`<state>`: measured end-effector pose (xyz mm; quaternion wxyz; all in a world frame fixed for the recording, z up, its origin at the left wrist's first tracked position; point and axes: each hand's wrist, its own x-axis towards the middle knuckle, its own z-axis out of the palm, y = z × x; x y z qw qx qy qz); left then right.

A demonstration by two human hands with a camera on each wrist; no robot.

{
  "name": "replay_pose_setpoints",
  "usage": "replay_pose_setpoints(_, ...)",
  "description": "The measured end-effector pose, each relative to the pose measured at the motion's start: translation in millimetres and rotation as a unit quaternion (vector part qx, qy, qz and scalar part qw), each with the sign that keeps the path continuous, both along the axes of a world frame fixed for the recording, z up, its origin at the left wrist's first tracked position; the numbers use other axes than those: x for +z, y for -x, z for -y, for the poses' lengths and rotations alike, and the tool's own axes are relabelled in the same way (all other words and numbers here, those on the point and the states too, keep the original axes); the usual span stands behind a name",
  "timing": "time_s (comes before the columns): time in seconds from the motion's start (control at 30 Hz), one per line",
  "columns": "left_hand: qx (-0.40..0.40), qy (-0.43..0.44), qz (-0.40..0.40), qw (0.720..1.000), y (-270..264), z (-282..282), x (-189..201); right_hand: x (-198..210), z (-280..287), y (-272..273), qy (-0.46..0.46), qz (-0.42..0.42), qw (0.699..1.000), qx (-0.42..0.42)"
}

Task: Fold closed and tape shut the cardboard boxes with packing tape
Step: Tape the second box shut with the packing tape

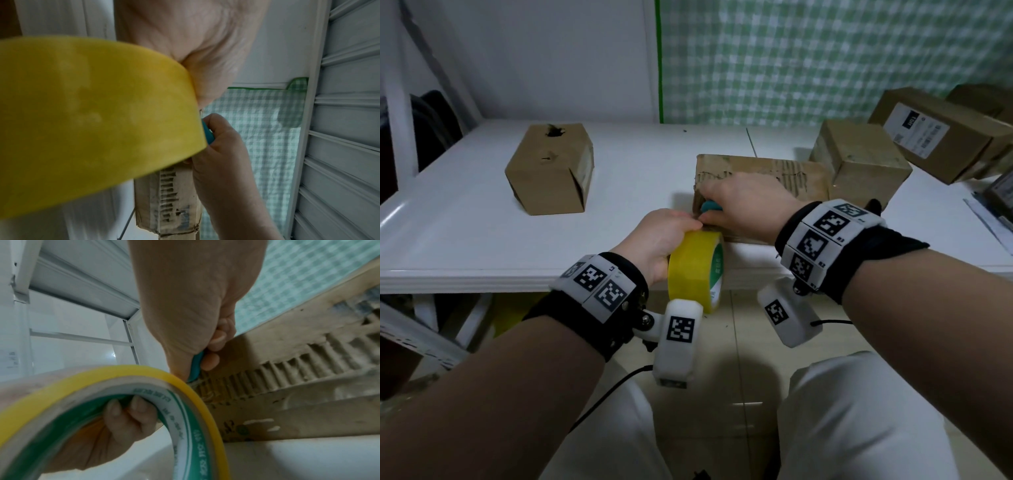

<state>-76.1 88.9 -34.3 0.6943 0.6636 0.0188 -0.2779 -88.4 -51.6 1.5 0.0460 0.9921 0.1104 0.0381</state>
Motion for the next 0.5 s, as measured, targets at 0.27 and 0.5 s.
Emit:
replay_pose_setpoints(0.27, -0.005, 0.002, 0.006, 1.000, -7.2, 4.0, 0.3, -1.2, 3.2, -4.8, 0.008, 0.004, 1.000, -0.002)
replay_pose_setpoints(0.5, -0.007, -0.006, 0.010, 1.000, -7.7, 5.6, 1.8, -5.5, 3.8, -6.4, 0.015, 0.008, 1.000, 0.002)
